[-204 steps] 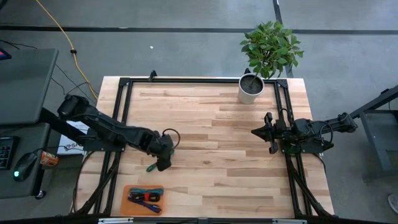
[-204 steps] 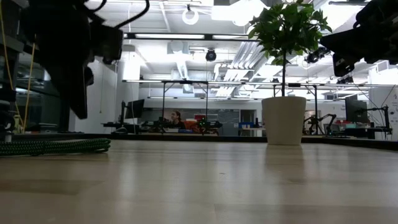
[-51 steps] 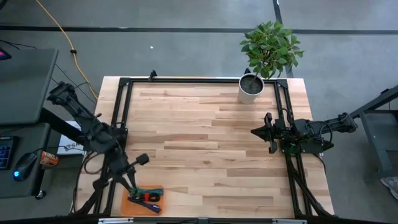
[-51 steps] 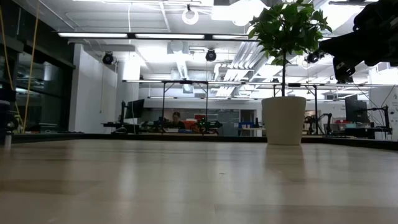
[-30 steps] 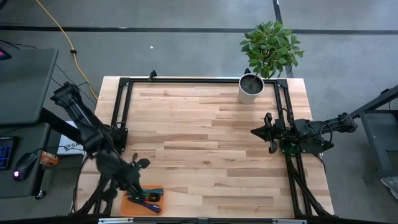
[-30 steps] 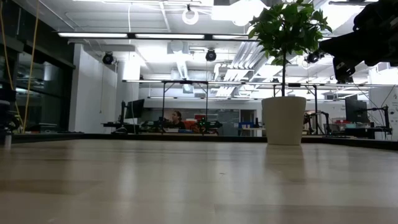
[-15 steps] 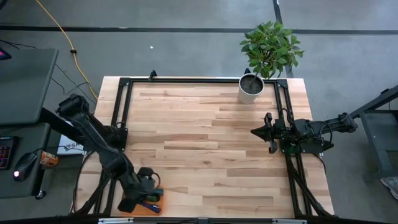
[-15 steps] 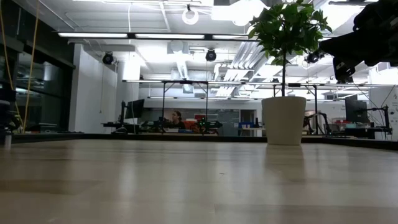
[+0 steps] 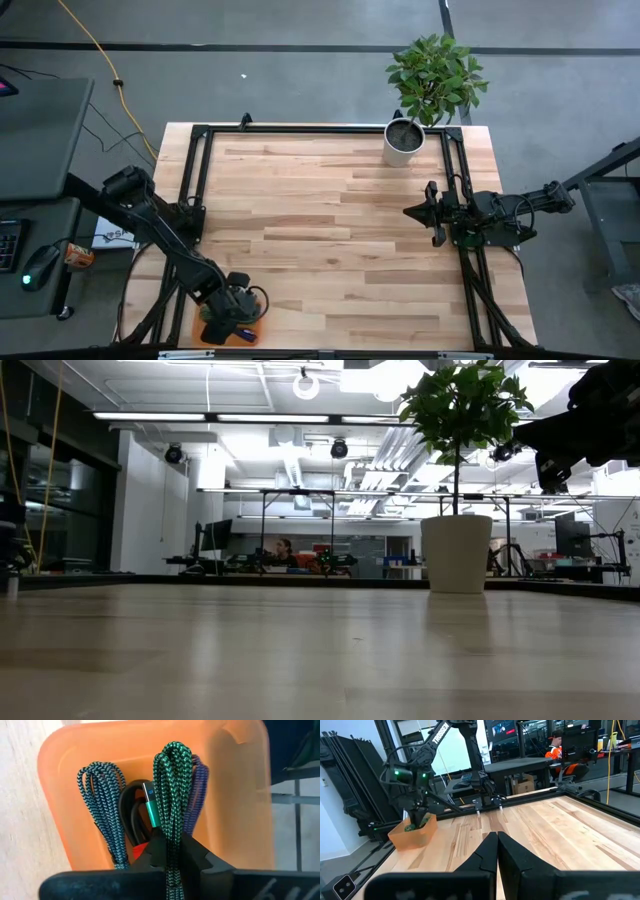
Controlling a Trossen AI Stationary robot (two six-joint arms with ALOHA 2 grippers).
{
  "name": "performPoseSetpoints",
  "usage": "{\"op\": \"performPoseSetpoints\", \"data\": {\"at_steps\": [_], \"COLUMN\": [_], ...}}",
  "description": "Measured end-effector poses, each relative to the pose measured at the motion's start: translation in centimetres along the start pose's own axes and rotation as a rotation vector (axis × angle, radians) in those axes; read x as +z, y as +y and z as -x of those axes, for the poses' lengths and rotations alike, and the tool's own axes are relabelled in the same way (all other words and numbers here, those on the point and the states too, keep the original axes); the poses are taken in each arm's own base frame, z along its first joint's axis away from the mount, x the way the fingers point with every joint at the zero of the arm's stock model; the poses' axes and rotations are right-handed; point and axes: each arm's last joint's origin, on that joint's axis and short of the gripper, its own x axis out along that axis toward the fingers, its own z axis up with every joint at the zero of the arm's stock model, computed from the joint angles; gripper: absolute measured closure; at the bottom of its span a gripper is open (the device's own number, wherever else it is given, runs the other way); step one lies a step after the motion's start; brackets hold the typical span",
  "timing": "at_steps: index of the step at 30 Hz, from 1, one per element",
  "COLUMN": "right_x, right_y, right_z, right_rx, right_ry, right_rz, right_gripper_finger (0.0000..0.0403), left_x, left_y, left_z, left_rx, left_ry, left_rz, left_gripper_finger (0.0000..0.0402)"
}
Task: Pick and place USB-C Cables
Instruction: Put the green charger cable into the orange bin
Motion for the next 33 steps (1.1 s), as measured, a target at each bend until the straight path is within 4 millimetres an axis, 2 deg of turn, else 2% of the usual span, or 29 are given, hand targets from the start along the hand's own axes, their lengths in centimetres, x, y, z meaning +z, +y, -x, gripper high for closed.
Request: {"op": "performPoseSetpoints", "data": {"at_steps": [14,33], "right_x": [0.0,0.0], "right_y": [0.0,0.0], "right_z": [0.0,0.0], "right_rx": [-0.001,-0.003], "right_ry": [0.000,0.000], "right_rz": [0.000,-0.003], "right_gripper_finger": [0.0403,0.0403], "left_x": [-0.1,0.0], "left_y": [0.3,0.6], "left_z": [-1.4,-1.4], "left_rx": [0.036,0.040], "left_ry": [0.042,0.040], "left_rz": [0.018,0.025], "left_gripper_finger": [0.0397,0.0333]}}
